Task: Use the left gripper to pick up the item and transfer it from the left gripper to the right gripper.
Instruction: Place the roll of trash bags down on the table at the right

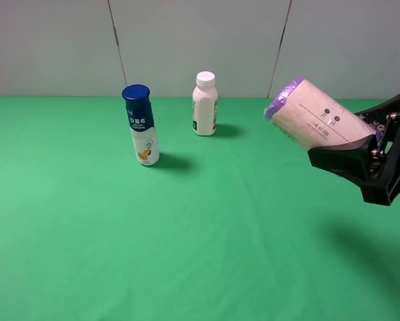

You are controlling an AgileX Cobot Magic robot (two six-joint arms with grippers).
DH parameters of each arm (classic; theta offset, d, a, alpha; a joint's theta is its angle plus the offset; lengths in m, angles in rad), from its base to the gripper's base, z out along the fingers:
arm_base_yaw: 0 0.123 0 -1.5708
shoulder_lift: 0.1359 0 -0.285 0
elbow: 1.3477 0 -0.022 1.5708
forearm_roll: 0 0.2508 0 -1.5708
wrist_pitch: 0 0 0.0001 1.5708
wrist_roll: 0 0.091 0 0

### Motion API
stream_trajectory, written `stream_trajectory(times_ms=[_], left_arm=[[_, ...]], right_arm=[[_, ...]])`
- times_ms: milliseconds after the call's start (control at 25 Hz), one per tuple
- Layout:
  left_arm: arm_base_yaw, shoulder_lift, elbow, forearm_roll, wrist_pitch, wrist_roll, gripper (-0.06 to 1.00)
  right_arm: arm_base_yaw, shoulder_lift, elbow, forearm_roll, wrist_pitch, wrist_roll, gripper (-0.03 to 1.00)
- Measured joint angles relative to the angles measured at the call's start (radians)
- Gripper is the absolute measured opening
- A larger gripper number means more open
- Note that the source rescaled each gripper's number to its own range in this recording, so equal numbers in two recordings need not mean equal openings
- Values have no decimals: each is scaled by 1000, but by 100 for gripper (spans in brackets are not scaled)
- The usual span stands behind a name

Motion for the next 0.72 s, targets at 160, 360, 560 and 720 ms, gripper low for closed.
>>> stream_trajectory(times_ms=[160, 360, 560, 720], left_arm=[[0, 0, 0, 0, 0, -7, 95], [0, 0, 0, 0, 0, -8, 95], [0, 0, 0, 0, 0, -8, 95], [1, 0, 0, 0, 0, -8, 95]], right_arm=[[0, 0, 0, 0, 0, 39, 0], [0, 0, 0, 0, 2, 76, 0], [0, 0, 0, 0, 12, 118, 0], [0, 0, 0, 0, 25, 140, 0]])
